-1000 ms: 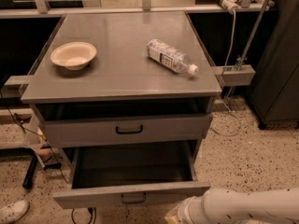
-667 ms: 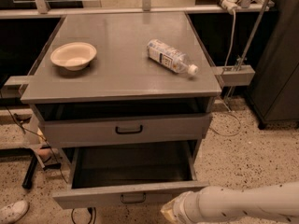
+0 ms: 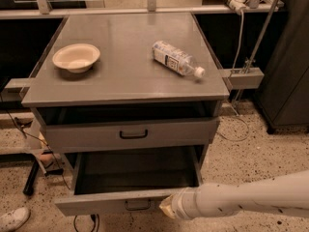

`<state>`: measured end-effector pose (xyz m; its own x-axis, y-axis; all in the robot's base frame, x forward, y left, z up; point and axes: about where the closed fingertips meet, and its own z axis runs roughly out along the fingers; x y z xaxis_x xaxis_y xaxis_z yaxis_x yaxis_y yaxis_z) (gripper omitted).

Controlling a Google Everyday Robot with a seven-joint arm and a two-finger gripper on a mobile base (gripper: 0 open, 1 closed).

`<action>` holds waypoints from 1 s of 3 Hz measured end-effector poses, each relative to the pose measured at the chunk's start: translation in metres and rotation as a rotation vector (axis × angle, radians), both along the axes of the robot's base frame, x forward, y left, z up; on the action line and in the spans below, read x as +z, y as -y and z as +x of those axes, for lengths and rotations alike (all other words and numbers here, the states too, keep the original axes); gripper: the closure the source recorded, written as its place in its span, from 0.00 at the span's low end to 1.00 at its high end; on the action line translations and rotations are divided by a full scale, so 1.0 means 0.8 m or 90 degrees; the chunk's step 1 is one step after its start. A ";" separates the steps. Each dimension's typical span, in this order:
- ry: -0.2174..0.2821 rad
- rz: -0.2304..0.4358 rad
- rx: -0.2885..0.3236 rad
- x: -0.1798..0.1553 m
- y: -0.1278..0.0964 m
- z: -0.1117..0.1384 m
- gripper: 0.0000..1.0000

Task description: Close middle drawer

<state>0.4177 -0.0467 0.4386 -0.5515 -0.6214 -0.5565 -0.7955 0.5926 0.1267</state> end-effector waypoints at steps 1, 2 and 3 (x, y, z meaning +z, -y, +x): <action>0.010 -0.019 -0.018 -0.001 -0.003 0.017 1.00; 0.014 -0.019 -0.007 -0.001 -0.014 0.020 0.85; 0.013 -0.019 -0.008 -0.001 -0.013 0.020 0.60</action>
Offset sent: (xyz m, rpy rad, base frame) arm 0.0104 0.0006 -0.0004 -0.0217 -0.0103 -0.0251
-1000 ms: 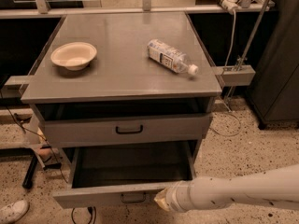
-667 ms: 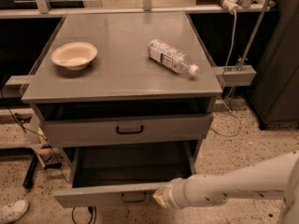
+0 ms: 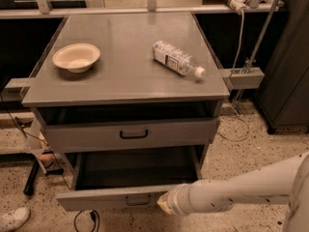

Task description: Close middle drawer

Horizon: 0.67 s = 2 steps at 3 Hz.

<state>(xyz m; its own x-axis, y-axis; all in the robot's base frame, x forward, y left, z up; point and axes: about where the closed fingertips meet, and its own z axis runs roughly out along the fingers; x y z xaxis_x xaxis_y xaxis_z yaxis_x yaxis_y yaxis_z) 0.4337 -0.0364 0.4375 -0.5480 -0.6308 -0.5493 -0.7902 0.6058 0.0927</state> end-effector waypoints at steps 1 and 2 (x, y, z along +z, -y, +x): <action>0.000 0.000 0.000 0.000 0.000 0.000 0.36; 0.000 0.000 0.000 0.000 0.000 0.000 0.13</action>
Offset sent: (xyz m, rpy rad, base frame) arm 0.0000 0.0000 0.0000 0.0000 0.0000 0.0000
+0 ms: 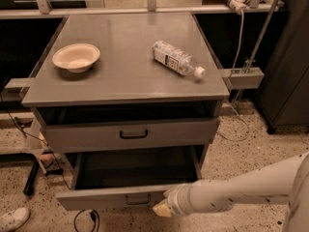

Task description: Close middle drawer

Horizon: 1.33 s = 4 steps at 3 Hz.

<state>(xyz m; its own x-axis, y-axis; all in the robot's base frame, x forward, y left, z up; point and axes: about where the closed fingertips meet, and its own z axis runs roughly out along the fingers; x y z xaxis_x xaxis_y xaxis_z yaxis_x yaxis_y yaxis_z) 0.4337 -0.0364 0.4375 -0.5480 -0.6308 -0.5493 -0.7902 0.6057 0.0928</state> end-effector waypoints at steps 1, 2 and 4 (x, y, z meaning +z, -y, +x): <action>0.000 0.000 0.000 0.000 0.000 0.000 0.00; 0.000 0.000 0.000 0.000 0.000 0.000 0.00; 0.000 0.000 0.000 0.000 0.000 0.000 0.43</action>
Offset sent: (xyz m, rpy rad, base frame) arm 0.0000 0.0000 0.0000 0.0000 0.0000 0.0000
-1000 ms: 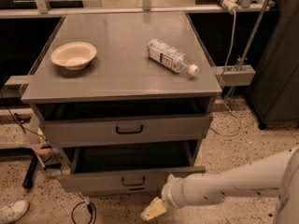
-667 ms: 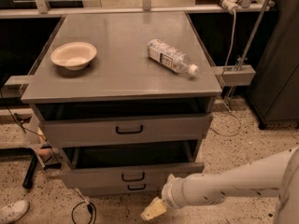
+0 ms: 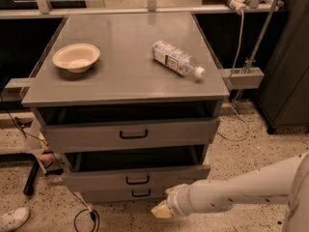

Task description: Close middle drawer

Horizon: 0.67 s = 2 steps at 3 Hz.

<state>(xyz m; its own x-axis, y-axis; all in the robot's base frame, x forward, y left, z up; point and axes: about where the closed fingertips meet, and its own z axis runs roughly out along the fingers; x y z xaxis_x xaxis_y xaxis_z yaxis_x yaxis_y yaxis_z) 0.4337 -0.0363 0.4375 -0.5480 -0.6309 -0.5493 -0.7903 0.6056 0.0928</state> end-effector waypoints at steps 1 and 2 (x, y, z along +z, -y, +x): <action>0.000 0.000 0.000 0.000 0.000 0.000 0.66; 0.000 0.000 0.000 0.000 0.000 0.000 0.89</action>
Offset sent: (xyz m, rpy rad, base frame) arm 0.0000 0.0000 0.0000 0.0000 0.0000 0.0000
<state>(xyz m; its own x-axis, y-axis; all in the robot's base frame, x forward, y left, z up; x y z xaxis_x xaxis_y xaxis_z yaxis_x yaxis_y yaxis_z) 0.4338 -0.0363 0.4375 -0.5480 -0.6306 -0.5496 -0.7902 0.6058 0.0927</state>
